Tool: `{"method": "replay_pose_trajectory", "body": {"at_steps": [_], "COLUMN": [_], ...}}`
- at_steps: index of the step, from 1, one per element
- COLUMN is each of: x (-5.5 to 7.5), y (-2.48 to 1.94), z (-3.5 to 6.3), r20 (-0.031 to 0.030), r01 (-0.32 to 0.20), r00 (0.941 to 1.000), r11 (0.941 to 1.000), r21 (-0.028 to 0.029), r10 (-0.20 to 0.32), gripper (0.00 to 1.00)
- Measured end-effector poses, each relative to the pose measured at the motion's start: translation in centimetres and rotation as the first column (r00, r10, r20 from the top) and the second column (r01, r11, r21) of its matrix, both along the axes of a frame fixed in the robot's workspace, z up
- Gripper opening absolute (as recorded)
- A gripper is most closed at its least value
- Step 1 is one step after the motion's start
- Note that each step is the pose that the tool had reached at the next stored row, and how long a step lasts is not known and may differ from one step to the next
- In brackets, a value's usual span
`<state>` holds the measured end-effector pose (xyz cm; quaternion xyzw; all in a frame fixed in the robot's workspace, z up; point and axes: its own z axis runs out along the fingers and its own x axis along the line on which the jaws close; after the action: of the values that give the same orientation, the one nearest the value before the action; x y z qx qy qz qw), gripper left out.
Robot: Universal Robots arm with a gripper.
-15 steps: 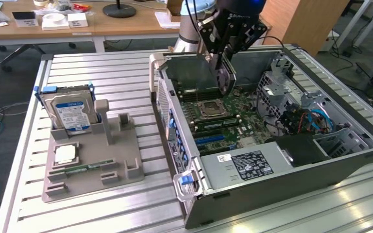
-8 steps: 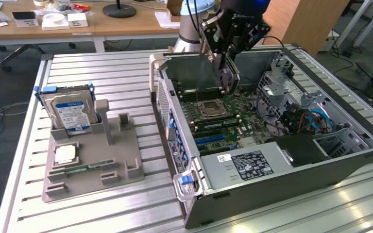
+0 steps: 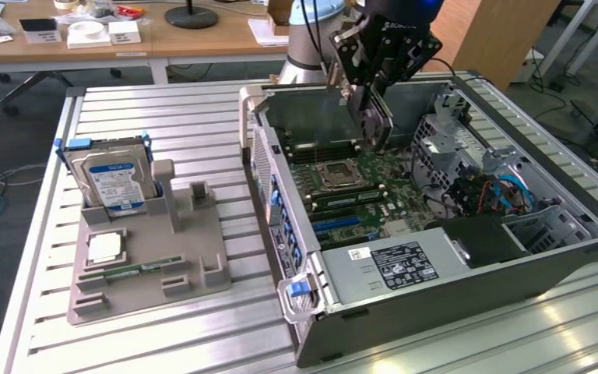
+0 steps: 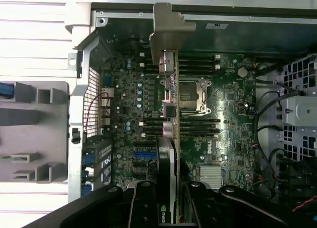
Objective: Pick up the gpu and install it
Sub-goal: 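Pick up the gpu and move the gpu toward the slot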
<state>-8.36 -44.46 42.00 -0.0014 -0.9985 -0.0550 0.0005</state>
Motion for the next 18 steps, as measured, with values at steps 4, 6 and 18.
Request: {"method": "replay_pose_trajectory", "body": {"at_steps": [4, 6, 18], "x": [0.0, 0.01, 0.83], "y": [0.01, 0.01, 0.01], "z": [0.0, 0.0, 0.0], "r20": [0.0, 0.0, 0.0], "r01": [0.0, 0.0, 0.0], "r00": [1.0, 1.0, 1.0], "r11": [1.0, 1.0, 1.0], "r21": [0.0, 0.0, 0.0001], "r10": [0.0, 0.0, 0.0], "gripper": [0.27, 0.27, 0.27]}}
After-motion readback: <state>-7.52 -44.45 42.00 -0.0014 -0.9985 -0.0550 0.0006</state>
